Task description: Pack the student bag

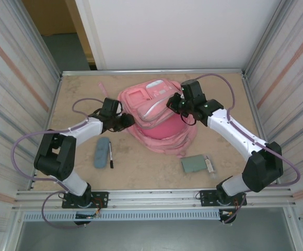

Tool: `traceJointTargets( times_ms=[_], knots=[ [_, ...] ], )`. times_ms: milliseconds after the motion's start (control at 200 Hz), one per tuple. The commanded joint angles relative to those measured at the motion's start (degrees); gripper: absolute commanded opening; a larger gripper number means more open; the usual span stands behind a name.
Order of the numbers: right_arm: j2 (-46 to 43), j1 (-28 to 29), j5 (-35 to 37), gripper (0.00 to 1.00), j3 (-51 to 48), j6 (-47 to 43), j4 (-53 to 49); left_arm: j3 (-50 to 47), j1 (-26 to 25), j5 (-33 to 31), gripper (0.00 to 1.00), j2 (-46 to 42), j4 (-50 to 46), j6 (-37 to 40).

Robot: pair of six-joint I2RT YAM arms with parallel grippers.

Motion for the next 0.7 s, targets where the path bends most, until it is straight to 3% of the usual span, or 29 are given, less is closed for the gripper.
traceJointTargets(
  times_ms=[0, 251, 551, 697],
  knots=[
    [0.03, 0.64, 2.51, 0.0, 2.3, 1.7, 9.77, 0.75, 0.42, 2.62, 0.35, -2.23, 2.53, -0.11],
    [1.01, 0.94, 4.58, 0.0, -1.73, 4.35, 18.6, 9.49, 2.09, 4.34, 0.36, 4.91, 2.04, 1.98],
    [4.28, 4.97, 8.82, 0.0, -1.76, 8.51, 9.75, 15.56, 4.33, 5.4, 0.37, 8.3, -0.58, 2.08],
    [6.95, 6.14, 8.9, 0.0, -3.43, 10.32, 8.14, 16.04, 6.76, 6.1, 0.37, 6.13, -10.38, 4.69]
  ],
)
